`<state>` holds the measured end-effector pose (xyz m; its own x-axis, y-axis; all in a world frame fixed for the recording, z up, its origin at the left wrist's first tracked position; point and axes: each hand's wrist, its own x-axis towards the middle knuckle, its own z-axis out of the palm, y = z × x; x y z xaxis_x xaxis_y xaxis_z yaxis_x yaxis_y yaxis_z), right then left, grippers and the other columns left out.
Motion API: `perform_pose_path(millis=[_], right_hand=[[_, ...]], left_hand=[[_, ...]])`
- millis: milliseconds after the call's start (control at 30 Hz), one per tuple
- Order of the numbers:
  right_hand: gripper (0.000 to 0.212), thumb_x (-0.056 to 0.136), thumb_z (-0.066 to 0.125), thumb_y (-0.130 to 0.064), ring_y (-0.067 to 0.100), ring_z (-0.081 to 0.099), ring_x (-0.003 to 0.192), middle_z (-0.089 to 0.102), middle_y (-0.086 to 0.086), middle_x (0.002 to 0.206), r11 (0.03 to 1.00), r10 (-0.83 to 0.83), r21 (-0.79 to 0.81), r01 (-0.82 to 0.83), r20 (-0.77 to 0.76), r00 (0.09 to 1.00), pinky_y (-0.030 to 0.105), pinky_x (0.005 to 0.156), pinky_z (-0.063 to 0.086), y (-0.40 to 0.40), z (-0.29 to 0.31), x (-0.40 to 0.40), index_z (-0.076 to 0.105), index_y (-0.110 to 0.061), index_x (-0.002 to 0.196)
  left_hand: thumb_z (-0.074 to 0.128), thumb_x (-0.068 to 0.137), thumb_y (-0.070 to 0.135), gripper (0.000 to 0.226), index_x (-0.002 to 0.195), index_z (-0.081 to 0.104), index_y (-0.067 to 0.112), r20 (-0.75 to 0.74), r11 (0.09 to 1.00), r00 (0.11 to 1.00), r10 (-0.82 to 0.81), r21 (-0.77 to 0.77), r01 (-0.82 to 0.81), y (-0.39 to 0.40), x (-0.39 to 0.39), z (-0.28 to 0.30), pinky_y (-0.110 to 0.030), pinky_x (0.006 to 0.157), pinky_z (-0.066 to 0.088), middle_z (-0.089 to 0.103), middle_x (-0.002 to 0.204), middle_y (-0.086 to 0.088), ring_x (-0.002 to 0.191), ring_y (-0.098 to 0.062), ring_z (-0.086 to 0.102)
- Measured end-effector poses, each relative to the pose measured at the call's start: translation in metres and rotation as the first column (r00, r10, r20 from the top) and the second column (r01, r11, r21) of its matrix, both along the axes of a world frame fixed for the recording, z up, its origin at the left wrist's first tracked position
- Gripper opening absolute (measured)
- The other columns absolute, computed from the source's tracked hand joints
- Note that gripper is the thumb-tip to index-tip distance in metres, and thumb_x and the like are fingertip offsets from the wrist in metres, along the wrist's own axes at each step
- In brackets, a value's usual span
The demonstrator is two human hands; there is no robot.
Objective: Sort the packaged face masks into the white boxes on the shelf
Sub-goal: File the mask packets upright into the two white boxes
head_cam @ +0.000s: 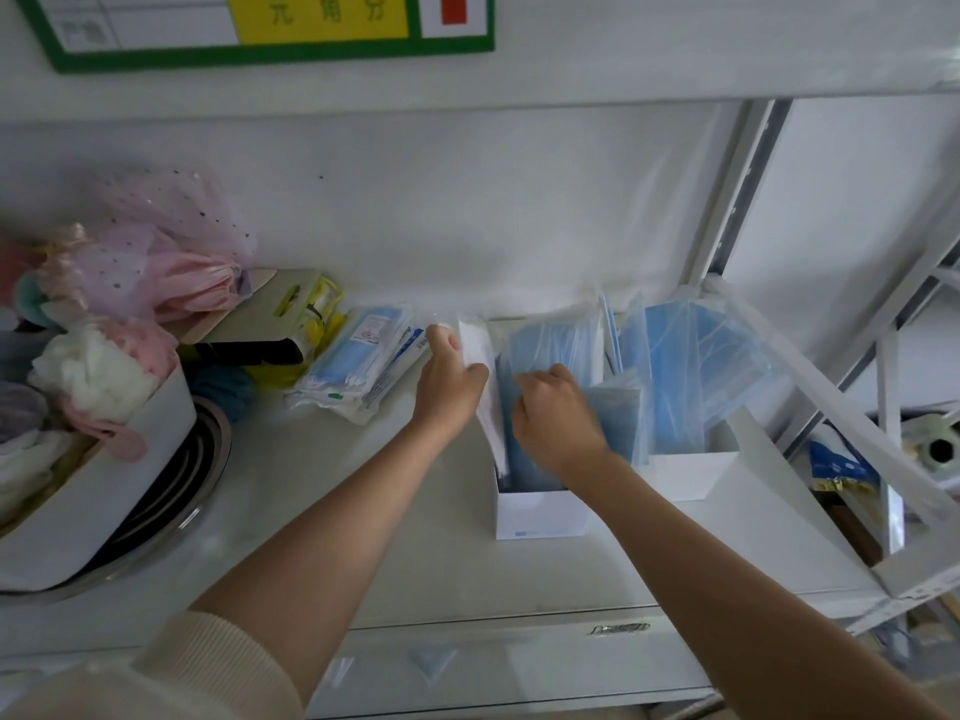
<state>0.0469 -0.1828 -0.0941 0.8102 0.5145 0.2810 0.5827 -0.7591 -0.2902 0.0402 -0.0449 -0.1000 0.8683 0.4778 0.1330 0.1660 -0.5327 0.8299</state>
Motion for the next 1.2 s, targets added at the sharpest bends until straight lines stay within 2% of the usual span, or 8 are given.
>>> perform_pose_path(millis=[200,300,400,600,767,967,1100,1200], right_hand=[[0.037,0.085,0.054,-0.039,0.014,0.057,0.078,0.058,0.002,0.094,0.966,0.029,0.229,0.122,-0.564,0.825,0.026,0.057,0.041,0.025,0.003,0.0,0.038,-0.019,0.112],[0.011,0.095,0.044,-0.018,0.019,0.053,0.077,0.059,0.01,0.101,0.968,-0.093,0.161,0.191,-0.476,0.874,0.031,0.062,0.042,0.032,0.0,0.007,0.04,-0.014,0.104],[0.014,0.095,0.046,-0.017,0.022,0.047,0.076,0.052,0.009,0.091,0.977,-0.169,0.058,0.206,-0.378,0.91,0.031,0.065,0.038,0.032,0.006,0.011,0.048,-0.007,0.104],[0.015,0.094,0.044,-0.017,0.018,0.045,0.065,0.045,0.004,0.074,0.962,-0.226,-0.23,0.148,-0.363,0.904,0.03,0.064,0.04,0.031,0.014,0.013,0.054,-0.006,0.099],[0.021,0.09,0.049,-0.009,0.027,0.058,0.089,0.057,0.014,0.1,0.961,-0.259,-0.023,0.275,-0.415,0.872,0.03,0.066,0.04,0.048,0.004,0.017,0.05,-0.002,0.11],[0.025,0.097,0.036,-0.006,0.026,0.062,0.091,0.063,0.011,0.093,0.977,-0.145,-0.211,0.041,-0.506,0.85,0.024,0.068,0.042,0.049,-0.019,0.018,0.061,0.0,0.094],[0.021,0.093,0.039,-0.011,0.024,0.056,0.072,0.056,0.009,0.072,0.978,-0.063,0.136,0.161,-0.542,0.838,0.026,0.051,0.039,0.039,-0.002,0.013,0.054,-0.003,0.08],[0.024,0.087,0.041,0.0,0.029,0.06,0.088,0.066,0.016,0.092,0.932,-0.011,0.343,0.117,-0.295,0.956,0.025,0.064,0.044,0.02,0.005,-0.003,0.065,-0.002,0.093]], left_hand=[[0.033,0.078,0.032,0.019,0.096,0.028,0.027,0.012,0.967,0.999,-0.038,-0.252,0.04,-0.005,-0.002,0.009,-0.036,0.061,0.048,0.065,0.077,0.001,0.069,-0.026,0.062],[0.035,0.088,0.025,0.017,0.094,0.051,0.024,-0.075,0.969,0.992,-0.102,-0.234,0.082,-0.002,-0.004,0.003,-0.042,0.073,0.055,0.069,0.089,-0.002,0.082,-0.027,0.065],[0.045,0.094,0.018,0.024,0.116,0.052,0.023,-0.242,0.987,0.958,-0.154,-0.076,0.139,-0.001,-0.01,-0.011,-0.045,0.072,0.058,0.063,0.099,-0.015,0.084,-0.031,0.062],[0.04,0.099,0.023,0.036,0.134,0.032,0.022,-0.253,0.953,0.945,-0.207,-0.269,0.137,-0.011,-0.013,-0.021,-0.037,0.05,0.058,0.061,0.107,-0.018,0.068,-0.029,0.064],[0.036,0.1,0.018,0.039,0.138,0.032,0.027,-0.247,0.93,0.94,-0.236,-0.337,0.145,-0.009,-0.012,-0.025,-0.026,0.041,0.051,0.062,0.103,-0.018,0.066,-0.024,0.065],[0.039,0.098,0.025,0.038,0.136,0.038,0.034,-0.246,0.87,0.936,-0.25,-0.482,0.106,-0.003,-0.014,-0.031,-0.028,0.046,0.054,0.06,0.11,-0.011,0.078,-0.027,0.066],[0.044,0.098,0.022,0.049,0.139,0.025,0.041,-0.187,0.904,0.964,-0.189,-0.417,0.097,-0.003,-0.009,-0.034,-0.035,0.052,0.058,0.056,0.11,-0.01,0.087,-0.027,0.064],[0.051,0.091,0.034,0.048,0.132,0.028,0.046,-0.036,0.983,0.995,-0.089,-0.166,0.082,-0.007,-0.006,-0.035,-0.043,0.087,0.053,0.043,0.126,-0.004,0.107,-0.022,0.053]])
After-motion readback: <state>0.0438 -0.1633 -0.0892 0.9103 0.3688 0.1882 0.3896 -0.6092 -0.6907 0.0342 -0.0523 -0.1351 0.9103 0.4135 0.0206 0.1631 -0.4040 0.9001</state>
